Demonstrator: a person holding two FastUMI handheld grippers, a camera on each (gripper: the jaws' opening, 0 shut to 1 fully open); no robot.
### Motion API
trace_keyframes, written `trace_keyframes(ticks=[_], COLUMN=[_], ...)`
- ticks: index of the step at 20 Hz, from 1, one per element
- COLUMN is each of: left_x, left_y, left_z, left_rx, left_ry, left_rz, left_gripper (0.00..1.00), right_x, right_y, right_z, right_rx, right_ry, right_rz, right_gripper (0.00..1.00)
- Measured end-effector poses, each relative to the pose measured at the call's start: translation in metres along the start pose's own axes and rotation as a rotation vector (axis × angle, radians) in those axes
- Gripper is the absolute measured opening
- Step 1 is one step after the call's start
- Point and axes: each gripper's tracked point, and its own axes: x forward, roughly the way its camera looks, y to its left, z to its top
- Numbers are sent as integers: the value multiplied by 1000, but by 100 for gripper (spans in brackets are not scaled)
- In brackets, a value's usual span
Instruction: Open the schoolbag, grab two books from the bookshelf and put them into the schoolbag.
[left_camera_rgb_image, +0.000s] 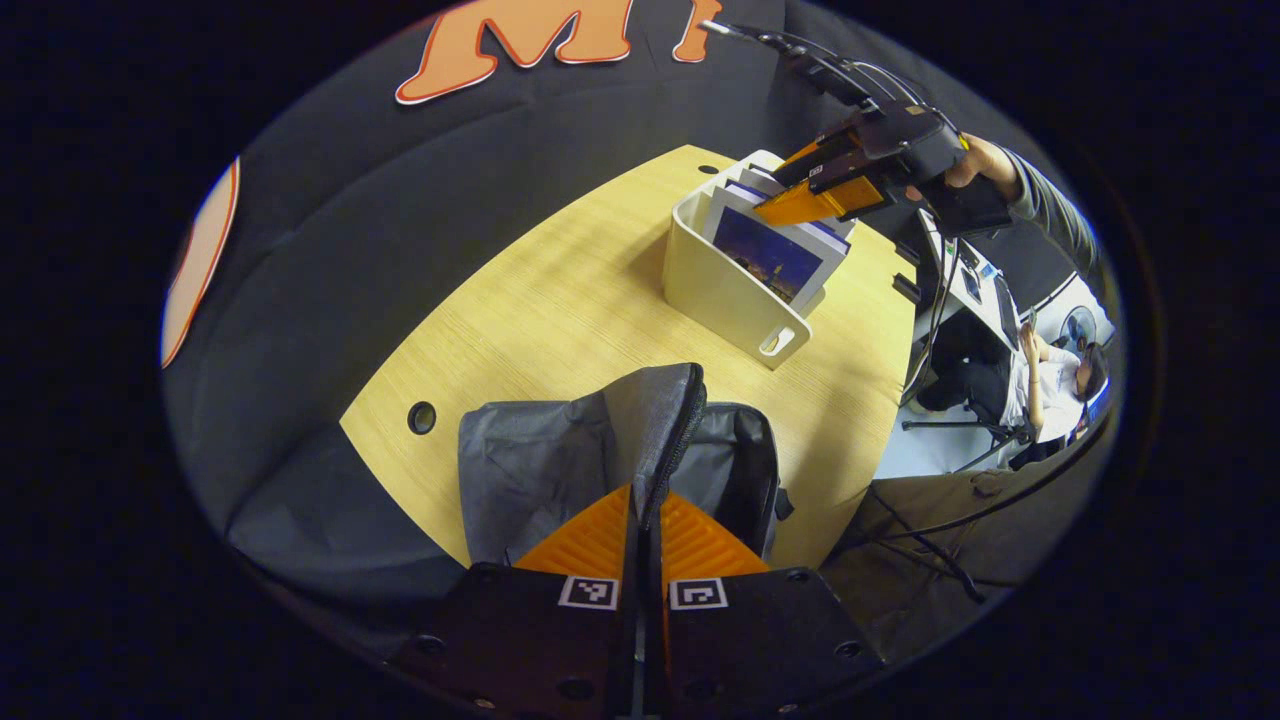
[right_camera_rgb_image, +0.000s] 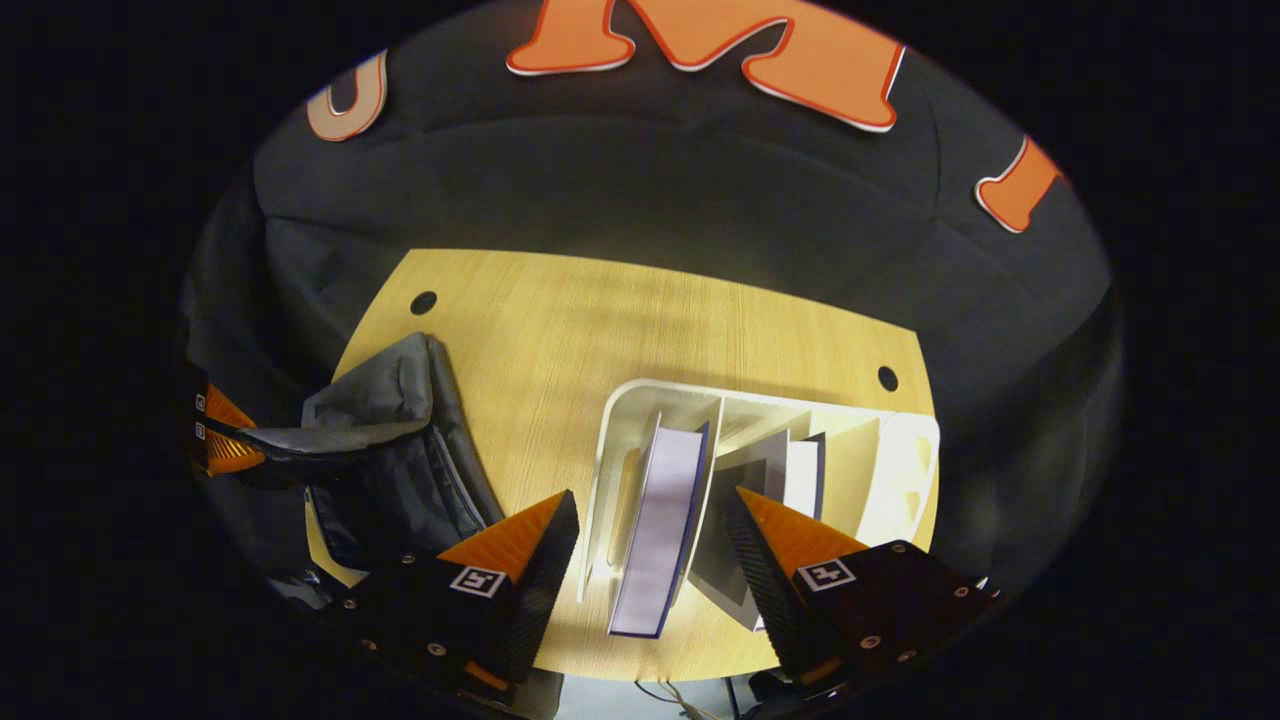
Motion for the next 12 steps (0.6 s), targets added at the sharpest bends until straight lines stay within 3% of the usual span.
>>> trace_keyframes(ticks=[5,7,8,12], left_x=[7,11,14,21], left_y=[-4,-6,-8,-12], left_z=[0,-1,-2,-6], left_rx=[-24,-33,-37,-43], left_ry=[18,12,12,10], left_rz=[18,13,7,-9], left_gripper=[5,5,5,5], right_x=[30,37,38,26], right_y=[4,4,6,3], right_z=[-24,-33,-37,-43], right_rx=[63,119,156,199], right_ry=[124,168,181,199], right_rz=[39,51,60,50], right_gripper=[69,56,44,35])
